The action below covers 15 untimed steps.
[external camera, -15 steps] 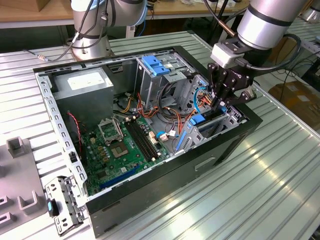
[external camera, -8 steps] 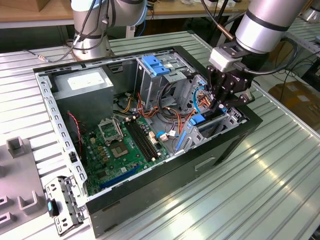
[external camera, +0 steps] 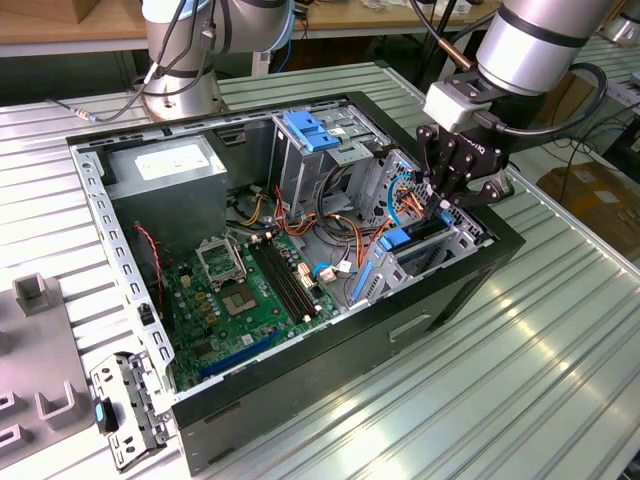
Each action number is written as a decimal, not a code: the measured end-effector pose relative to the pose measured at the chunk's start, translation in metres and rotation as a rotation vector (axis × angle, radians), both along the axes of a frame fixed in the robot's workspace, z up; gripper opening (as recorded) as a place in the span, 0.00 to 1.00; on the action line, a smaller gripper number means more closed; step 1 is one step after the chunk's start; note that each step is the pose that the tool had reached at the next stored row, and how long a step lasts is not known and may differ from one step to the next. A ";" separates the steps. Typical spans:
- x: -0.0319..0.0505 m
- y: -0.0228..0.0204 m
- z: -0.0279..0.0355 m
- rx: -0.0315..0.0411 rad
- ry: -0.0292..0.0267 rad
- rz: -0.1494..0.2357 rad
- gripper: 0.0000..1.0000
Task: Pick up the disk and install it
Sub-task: 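Insert the first disk wire, then insert the second disk wire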
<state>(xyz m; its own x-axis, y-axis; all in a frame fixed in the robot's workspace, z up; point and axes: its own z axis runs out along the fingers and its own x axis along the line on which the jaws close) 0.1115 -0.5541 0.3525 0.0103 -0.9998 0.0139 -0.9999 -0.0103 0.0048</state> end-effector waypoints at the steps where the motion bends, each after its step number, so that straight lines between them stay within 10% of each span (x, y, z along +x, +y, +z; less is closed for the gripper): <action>1: 0.0000 0.0000 0.0000 0.0000 0.0000 0.000 0.11; 15: -0.0001 0.0001 0.0000 -0.0007 0.0000 0.000 0.11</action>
<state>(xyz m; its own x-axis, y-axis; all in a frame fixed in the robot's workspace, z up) 0.1114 -0.5540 0.3525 0.0103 -0.9998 0.0146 -0.9999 -0.0103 0.0047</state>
